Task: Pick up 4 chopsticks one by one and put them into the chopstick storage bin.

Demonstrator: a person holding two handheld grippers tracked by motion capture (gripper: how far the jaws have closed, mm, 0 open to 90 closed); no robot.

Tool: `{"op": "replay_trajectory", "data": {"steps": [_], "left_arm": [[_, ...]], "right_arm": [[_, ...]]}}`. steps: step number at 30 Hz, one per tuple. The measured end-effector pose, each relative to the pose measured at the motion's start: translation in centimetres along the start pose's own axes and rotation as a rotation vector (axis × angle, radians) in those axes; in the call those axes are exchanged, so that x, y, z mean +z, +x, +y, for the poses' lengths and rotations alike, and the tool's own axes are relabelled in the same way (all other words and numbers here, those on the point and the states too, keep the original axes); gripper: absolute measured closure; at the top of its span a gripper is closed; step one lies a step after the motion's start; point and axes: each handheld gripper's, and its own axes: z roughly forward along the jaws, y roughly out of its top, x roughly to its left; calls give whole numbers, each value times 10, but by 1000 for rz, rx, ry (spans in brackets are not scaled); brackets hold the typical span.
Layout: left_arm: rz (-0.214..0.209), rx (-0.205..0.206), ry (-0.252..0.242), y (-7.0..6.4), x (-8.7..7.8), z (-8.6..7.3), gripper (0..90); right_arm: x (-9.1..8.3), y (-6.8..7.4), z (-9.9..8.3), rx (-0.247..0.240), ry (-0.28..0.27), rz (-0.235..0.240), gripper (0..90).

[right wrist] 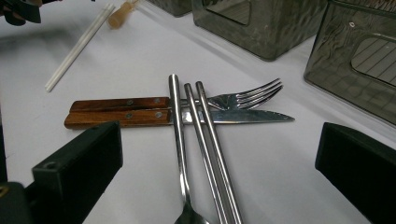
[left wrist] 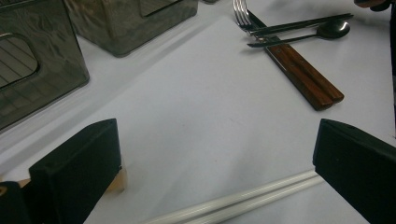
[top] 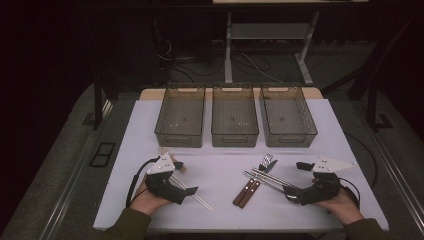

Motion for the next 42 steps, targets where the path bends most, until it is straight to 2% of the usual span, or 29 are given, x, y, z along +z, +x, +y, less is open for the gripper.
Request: {"op": "replay_trajectory", "data": {"steps": [6,10,11,14,15,16,17,18,19,20,21,22,23,29,30,31,34,37,39,42], "left_arm": [[0,8,15,0,0,-1,24],[6,-2,25,2,0,-1,76],[12,-8,27,2,0,-1,134],[13,5,42,1,-1,-1,164],[9,11,44,0,-2,-1,236],[12,9,48,0,-2,-1,236],[10,8,53,-1,-3,-1,274],[-2,10,53,-2,-3,-1,366],[-12,14,54,-3,-3,-1,366],[-24,17,60,-4,-3,-1,407],[-36,22,73,-6,-3,-2,497],[-59,25,99,-7,-2,-4,533],[-59,25,99,-7,-2,-4,579],[-118,33,148,-13,2,-3,764],[-130,34,153,-14,2,-4,764],[-154,37,167,-16,4,-4,826],[-167,39,181,-18,6,-4,881],[-198,52,211,-23,9,-5,885],[-201,53,215,-24,10,-5,886],[-216,75,232,-31,13,-5,886]], "right_arm": [[0,-1,0,4,-9,-1,6],[-1,-3,0,13,-12,-9,5],[-2,-3,0,14,-14,-11,6],[-3,-3,0,9,-15,-12,6],[-4,-4,1,7,-20,-17,6],[-4,-4,1,7,-20,-17,6],[-4,-4,1,10,-23,-19,6],[-4,-4,0,9,-16,-27,6],[-4,-4,0,9,-16,-27,6],[-3,-4,1,13,-13,-28,6],[-3,-4,1,8,-14,-31,6],[-3,-3,1,8,-15,-31,6],[-3,-3,1,8,-15,-31,6],[-3,-3,0,8,-4,-40,6],[-3,-3,0,8,-4,-40,6],[-2,-3,0,8,-3,-41,6],[-2,-3,0,8,-4,-41,6],[-3,-2,0,4,-5,-45,6],[-3,-2,0,4,-5,-46,6],[-2,-2,-1,1,-1,-52,6]]}}
